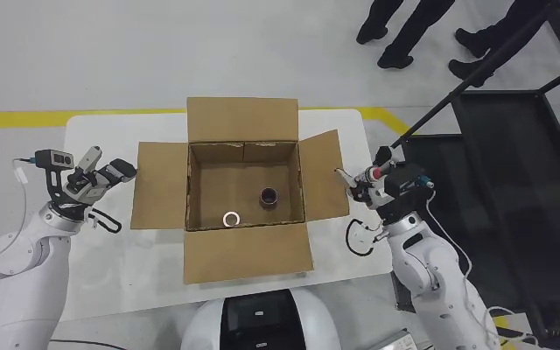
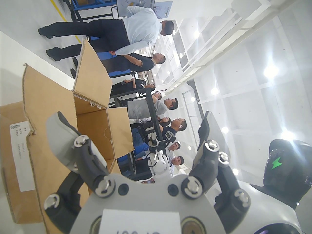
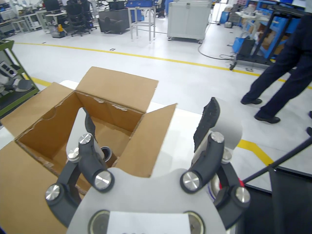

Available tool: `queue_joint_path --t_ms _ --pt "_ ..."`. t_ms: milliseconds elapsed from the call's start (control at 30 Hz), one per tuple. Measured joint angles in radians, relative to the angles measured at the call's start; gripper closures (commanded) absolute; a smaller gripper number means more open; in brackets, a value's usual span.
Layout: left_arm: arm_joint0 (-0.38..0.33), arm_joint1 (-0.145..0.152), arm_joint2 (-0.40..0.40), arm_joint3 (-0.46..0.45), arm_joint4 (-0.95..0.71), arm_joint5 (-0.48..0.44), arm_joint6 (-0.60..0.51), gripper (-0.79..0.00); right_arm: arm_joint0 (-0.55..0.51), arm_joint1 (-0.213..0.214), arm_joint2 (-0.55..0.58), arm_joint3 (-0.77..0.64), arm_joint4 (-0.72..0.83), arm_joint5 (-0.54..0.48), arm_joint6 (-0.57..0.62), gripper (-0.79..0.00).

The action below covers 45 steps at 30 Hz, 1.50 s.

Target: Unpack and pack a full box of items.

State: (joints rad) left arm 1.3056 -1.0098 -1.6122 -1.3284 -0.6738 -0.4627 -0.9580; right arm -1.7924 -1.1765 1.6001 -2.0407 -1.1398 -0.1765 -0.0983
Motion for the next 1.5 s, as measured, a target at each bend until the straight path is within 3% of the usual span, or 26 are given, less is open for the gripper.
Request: queue_joint_path --t_ms 167,267,433,867,1500 --pt "0.000 0.000 0.000 0.000 0.000 0.000 0.000 -0.785 -0.057 0.001 0.111 0.073 0.026 0.010 -0.082 -0.785" --pt "0.000 0.000 0.000 0.000 0.000 0.000 0.000 -0.785 -0.066 0.001 0.123 0.142 0.023 -0.014 -0.121 -0.785" --pt "0.000 0.000 0.000 0.000 0.000 0.000 0.000 -0.785 -0.036 -0.002 0.083 0.283 -0.023 -0.066 -0.199 -0.785" --pt "0.000 0.000 0.000 0.000 0.000 0.000 0.000 -0.785 0.136 -0.021 -0.029 0.633 -0.080 0.002 -0.286 -0.785" --pt "0.000 0.000 0.000 0.000 0.000 0.000 0.000 -0.785 0.322 -0.059 -0.144 0.846 0.001 0.064 -0.306 -0.785"
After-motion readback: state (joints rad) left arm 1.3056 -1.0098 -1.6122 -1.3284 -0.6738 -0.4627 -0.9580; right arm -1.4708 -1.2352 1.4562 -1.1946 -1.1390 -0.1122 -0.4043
